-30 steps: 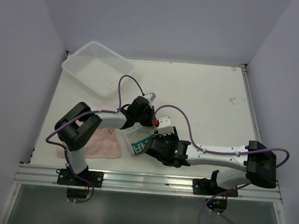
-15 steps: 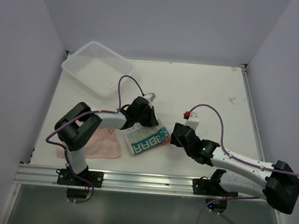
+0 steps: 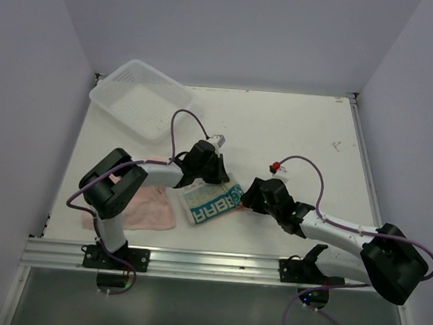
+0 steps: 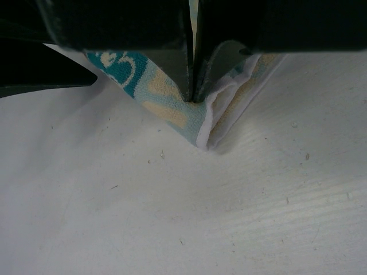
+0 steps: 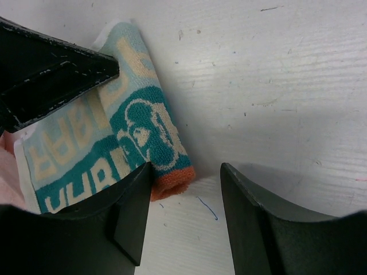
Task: Roll the towels
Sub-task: Roll the towel
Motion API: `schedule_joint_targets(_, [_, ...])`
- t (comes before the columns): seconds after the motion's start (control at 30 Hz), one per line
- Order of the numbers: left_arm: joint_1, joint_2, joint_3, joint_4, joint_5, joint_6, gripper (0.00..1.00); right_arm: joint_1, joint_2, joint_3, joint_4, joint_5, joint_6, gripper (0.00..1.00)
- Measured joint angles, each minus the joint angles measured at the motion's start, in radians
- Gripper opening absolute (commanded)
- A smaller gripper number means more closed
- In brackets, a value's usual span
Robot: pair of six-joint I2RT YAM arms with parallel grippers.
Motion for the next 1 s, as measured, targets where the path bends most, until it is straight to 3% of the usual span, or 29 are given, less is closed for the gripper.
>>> schedule_joint_targets(0.3, [0.0,-0.003,-0.011,0.011,0.0,0.0,0.06,-0.04,0.066,-0.027,0.137,-0.098,0.011,0.46])
schedule_joint_targets(0.6, [0.0,-0.006,-0.016,0.016,0.0,0.0,0.06,-0.04,0.089,-0.04,0.204,-0.165,0.008,0.13])
schedule_joint_targets(0.73, [0.0,-0.008,-0.015,0.012,0.0,0.0,0.06,-0.04,0.062,-0.039,0.188,-0.161,-0.035,0.05])
schedule_joint_targets(1.0, [0.003,-0.026,0.031,-0.071,-0.007,0.003,0.08,-0.007,-0.016,-0.031,0.105,-0.093,-0.158,0.0])
